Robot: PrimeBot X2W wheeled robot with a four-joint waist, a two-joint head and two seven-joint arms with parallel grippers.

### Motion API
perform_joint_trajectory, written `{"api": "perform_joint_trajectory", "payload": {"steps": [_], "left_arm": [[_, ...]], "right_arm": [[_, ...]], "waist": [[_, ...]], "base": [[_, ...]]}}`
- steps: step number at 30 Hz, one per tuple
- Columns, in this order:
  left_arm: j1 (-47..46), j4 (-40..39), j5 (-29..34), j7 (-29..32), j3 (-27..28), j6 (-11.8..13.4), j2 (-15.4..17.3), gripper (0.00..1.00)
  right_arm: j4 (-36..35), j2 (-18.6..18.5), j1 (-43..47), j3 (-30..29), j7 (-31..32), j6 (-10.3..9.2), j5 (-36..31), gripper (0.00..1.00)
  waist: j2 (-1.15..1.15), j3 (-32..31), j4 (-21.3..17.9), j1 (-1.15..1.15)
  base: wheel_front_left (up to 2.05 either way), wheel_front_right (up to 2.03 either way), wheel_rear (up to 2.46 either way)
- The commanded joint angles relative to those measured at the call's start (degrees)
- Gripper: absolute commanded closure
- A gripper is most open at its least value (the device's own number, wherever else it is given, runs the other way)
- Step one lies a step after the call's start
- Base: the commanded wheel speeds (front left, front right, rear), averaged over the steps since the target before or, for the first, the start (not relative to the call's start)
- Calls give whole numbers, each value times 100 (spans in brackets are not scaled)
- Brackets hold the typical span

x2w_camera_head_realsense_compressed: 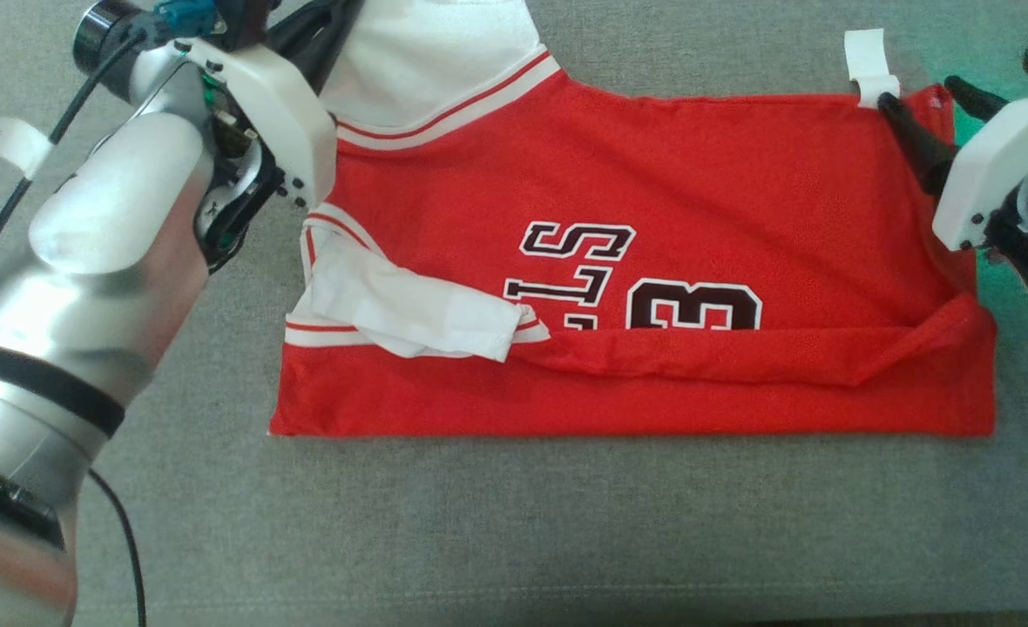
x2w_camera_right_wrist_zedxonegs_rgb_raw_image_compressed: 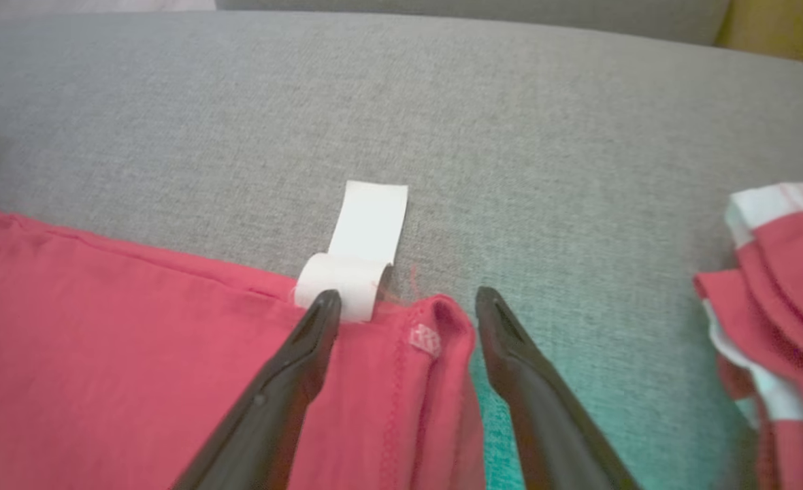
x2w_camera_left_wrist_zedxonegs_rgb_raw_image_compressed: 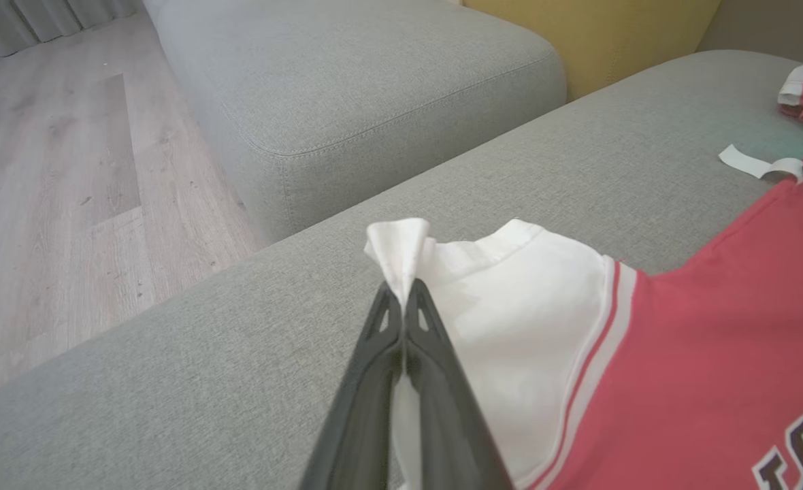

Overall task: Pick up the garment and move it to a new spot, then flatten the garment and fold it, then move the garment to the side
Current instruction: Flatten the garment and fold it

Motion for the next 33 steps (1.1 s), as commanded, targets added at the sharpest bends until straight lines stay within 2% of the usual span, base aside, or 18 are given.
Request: {"api": "perform_joint_trajectory", "payload": {"steps": [1, 6, 7, 8, 13, 23, 30, 33], "left_arm": [[-149, -126, -3, 20, 147, 10, 226, 100], [-170, -129, -20, 37, 130, 10, 252, 100], [-178, -118, -24, 36, 131, 11, 257, 100], [-186, -104, -27, 33, 131, 13, 261, 100], [-249, -33, -43, -16, 160, 46, 267, 100], [-732, 321, -36, -381, 402, 185, 335, 100], [-1236, 617, 198, -611, 570, 308, 306, 100], [-1399, 539, 366, -635, 725, 454, 279, 100]], "right_arm": [[-55, -183, -118, 89, 63, -5, 69, 0], [245, -227, -263, 393, 417, -5, 298, 0], [281, -241, -296, 452, 493, -5, 346, 53], [298, -260, -335, 504, 529, -5, 386, 100], [333, -327, -573, 573, 351, -5, 464, 100], [424, -250, -1419, 570, -669, -5, 499, 100], [662, -142, -1972, 640, -1422, -5, 452, 100], [807, -85, -2181, 633, -1813, -5, 460, 100]], "waist": [[0, 9, -3, 0], [0, 28, -24, 0], [0, 32, -29, 0], [0, 36, -34, 0], [0, 67, -50, 0], [0, 306, -110, 0], [0, 487, -108, 0], [0, 531, -99, 0]], "base": [[0, 0, 0], [0, 0, 0], [0, 0, 0], [0, 0, 0], [0, 0, 0], [0, 0, 0], [0, 0, 0], [0, 0, 0]]}}
